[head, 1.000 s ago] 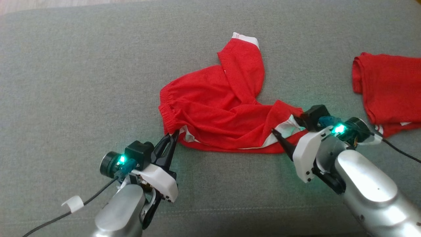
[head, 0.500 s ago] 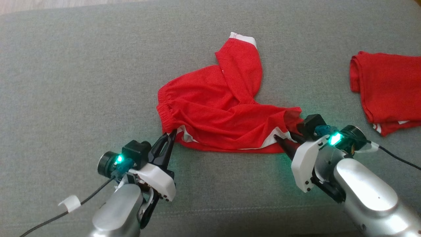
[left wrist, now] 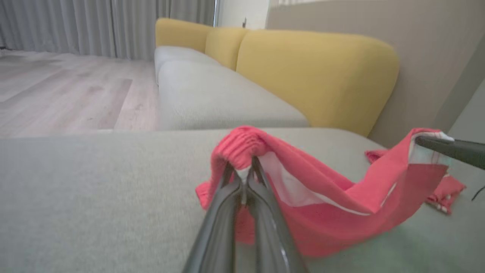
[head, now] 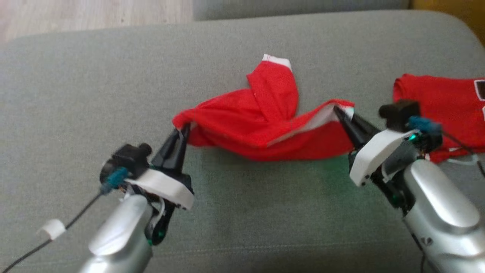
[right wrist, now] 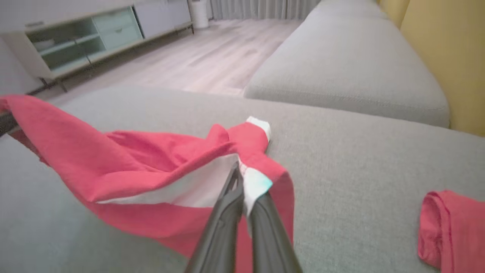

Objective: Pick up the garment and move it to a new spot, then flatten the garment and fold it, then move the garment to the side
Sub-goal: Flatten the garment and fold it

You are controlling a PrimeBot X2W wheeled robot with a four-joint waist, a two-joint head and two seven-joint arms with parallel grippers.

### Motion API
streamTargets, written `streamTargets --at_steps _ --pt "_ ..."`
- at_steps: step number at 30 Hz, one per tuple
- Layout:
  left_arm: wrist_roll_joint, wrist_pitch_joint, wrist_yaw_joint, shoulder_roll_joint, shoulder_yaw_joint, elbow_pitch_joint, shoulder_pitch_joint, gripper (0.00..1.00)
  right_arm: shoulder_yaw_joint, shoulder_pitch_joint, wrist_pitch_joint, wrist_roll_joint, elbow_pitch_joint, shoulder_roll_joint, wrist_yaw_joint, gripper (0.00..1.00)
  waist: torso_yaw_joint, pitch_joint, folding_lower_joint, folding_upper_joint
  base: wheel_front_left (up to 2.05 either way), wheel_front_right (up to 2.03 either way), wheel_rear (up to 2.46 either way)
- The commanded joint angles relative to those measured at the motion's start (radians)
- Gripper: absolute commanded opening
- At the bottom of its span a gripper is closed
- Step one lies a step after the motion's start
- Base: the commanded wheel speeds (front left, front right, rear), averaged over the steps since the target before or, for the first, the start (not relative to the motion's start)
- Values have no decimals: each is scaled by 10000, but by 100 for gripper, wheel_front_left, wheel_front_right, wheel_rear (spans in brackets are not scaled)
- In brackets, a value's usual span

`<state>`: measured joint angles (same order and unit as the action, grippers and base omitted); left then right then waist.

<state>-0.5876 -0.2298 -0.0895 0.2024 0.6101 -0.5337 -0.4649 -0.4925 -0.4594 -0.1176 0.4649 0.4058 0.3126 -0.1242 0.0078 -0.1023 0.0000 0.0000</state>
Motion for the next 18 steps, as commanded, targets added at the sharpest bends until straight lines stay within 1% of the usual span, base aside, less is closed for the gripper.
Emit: streamTargets --at_steps 1,5,9,14,18 --pt "-178 -21 -41 352 -524 583 -558 0 133 -180 160 164 -521 -60 -65 0 -20 286 0 0 0 0 0" --pt "-611 427 -50 768 -890 1858 -603 0 742 18 247 509 -1383 29 -65 0 -57 782 0 0 0 0 0" --pt "-887 1106 93 1270 -1178 3354 -691 0 1421 312 127 684 -2484 174 -65 0 -128 1254 0 0 0 0 0" --pt "-1108 2137 315 1913 -1471 5355 -1047 0 2334 607 -372 713 -4317 330 -65 0 -260 1618 0 0 0 0 0" --pt "-1401 2956 548 2289 -1772 6772 -1428 0 2964 786 -984 651 -5848 335 -65 0 -380 1813 0 0 0 0 0"
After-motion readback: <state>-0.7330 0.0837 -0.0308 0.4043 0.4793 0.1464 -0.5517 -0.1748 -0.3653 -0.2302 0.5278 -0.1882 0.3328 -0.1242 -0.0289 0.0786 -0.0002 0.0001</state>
